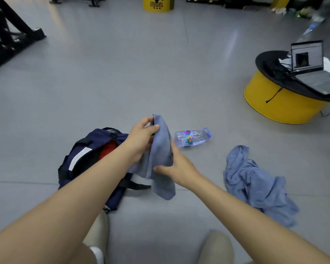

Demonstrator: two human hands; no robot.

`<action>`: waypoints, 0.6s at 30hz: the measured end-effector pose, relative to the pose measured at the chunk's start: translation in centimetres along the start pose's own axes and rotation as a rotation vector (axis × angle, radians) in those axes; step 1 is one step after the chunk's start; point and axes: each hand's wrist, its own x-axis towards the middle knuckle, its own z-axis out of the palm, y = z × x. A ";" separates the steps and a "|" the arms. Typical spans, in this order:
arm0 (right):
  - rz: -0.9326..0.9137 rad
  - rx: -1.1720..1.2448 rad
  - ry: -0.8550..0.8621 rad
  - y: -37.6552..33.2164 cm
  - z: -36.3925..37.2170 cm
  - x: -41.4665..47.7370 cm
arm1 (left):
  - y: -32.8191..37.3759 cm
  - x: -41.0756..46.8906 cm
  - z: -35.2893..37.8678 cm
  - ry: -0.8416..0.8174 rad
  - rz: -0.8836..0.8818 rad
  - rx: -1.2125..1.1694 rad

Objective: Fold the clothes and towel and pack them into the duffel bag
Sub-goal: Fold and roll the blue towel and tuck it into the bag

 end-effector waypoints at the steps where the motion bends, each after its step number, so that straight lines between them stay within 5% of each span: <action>1: 0.019 -0.016 -0.006 0.4 0.8 -0.4 | -0.1 0.0 -0.2 -0.017 -0.029 -0.059; 13: -0.065 0.040 0.190 -0.6 3.2 0.5 | -2.7 0.2 0.3 0.065 -0.230 -0.384; 18: -0.064 0.001 0.273 0.4 1.2 1.9 | -4.0 -0.2 -0.1 0.179 -0.085 0.031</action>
